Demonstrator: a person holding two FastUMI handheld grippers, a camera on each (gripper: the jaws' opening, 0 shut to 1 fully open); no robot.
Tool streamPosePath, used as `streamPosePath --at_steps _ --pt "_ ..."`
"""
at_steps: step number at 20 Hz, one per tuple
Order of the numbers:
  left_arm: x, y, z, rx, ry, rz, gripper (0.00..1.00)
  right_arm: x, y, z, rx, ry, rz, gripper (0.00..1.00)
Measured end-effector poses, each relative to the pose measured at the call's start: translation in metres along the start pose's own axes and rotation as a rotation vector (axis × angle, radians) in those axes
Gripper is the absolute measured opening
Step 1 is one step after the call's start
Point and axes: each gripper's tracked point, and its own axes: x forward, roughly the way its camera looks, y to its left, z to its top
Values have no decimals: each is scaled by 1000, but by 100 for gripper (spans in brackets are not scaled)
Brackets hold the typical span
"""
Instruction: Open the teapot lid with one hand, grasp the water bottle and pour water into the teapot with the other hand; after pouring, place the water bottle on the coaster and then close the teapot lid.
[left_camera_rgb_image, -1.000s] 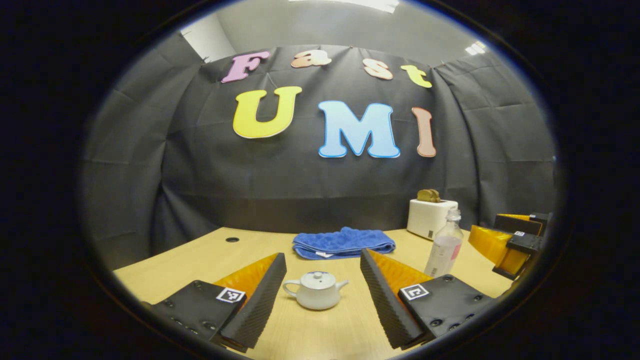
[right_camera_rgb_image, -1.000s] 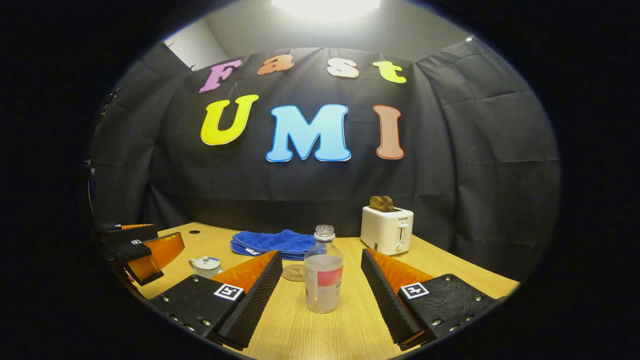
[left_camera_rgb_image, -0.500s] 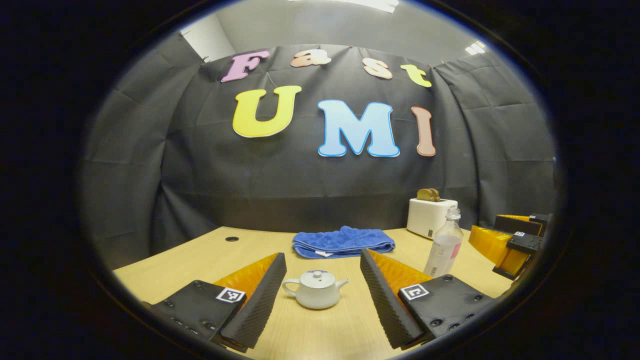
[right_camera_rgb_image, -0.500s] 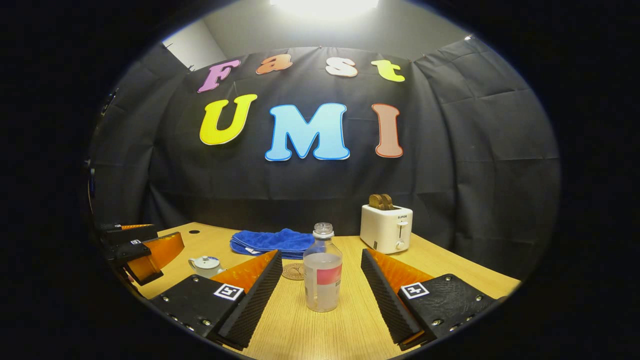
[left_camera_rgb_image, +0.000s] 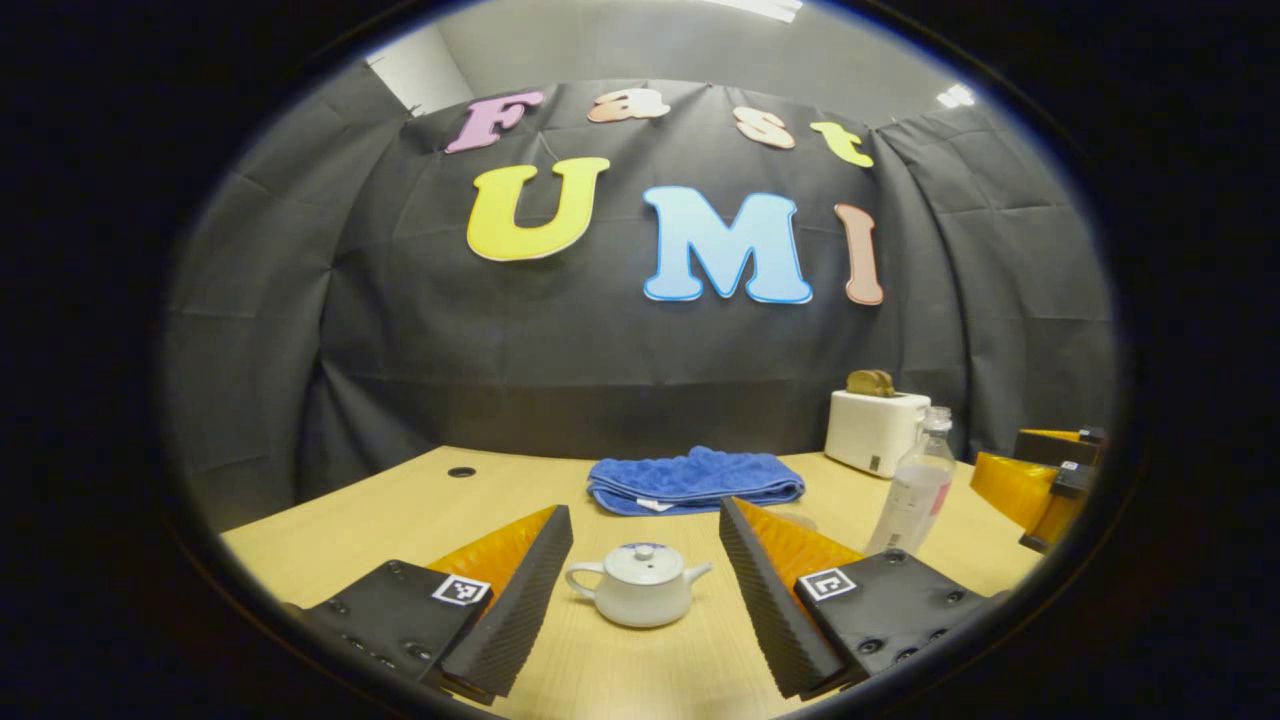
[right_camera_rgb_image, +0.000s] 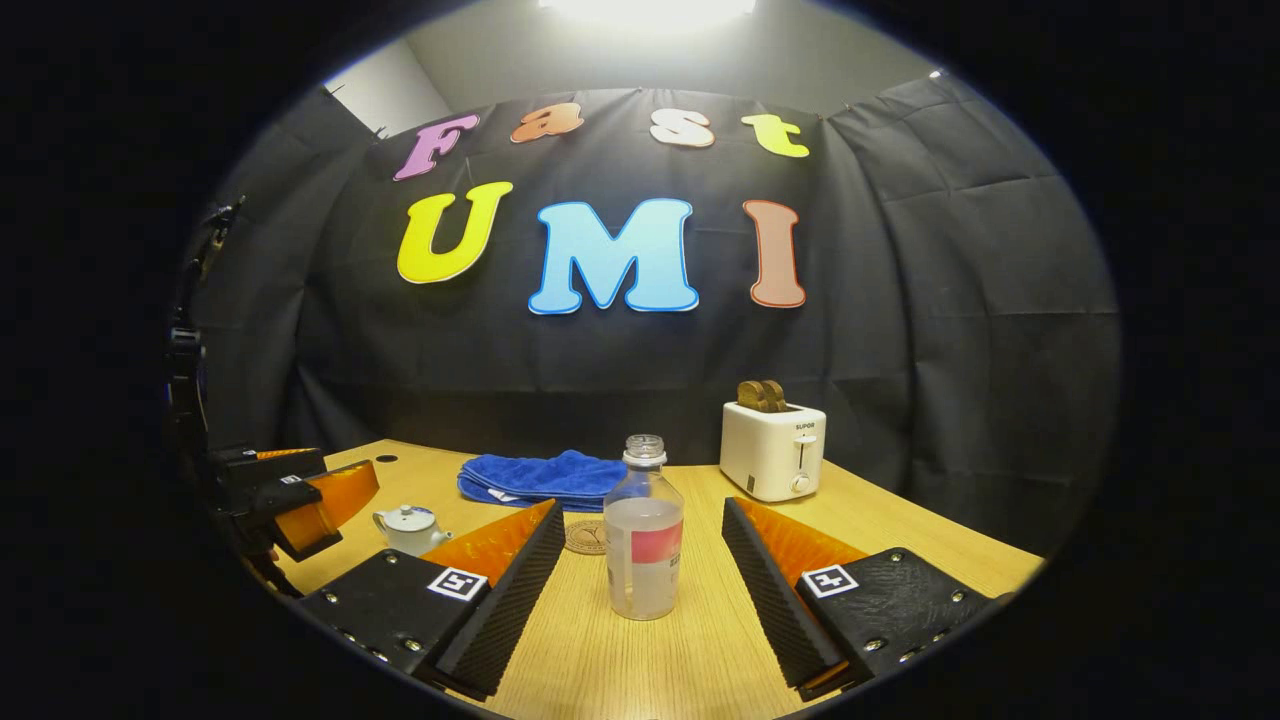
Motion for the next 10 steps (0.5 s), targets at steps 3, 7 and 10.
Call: streamPosePath --at_steps 3,7,10 --pt "21 0 -9 1 14 -4 99 4 -2 -6 -4 15 -7 98" --pt "45 -2 -21 9 35 -14 96 8 -9 -12 -19 27 -28 98" --pt "59 -5 -32 0 49 -21 94 9 -14 -19 -19 39 -37 99"
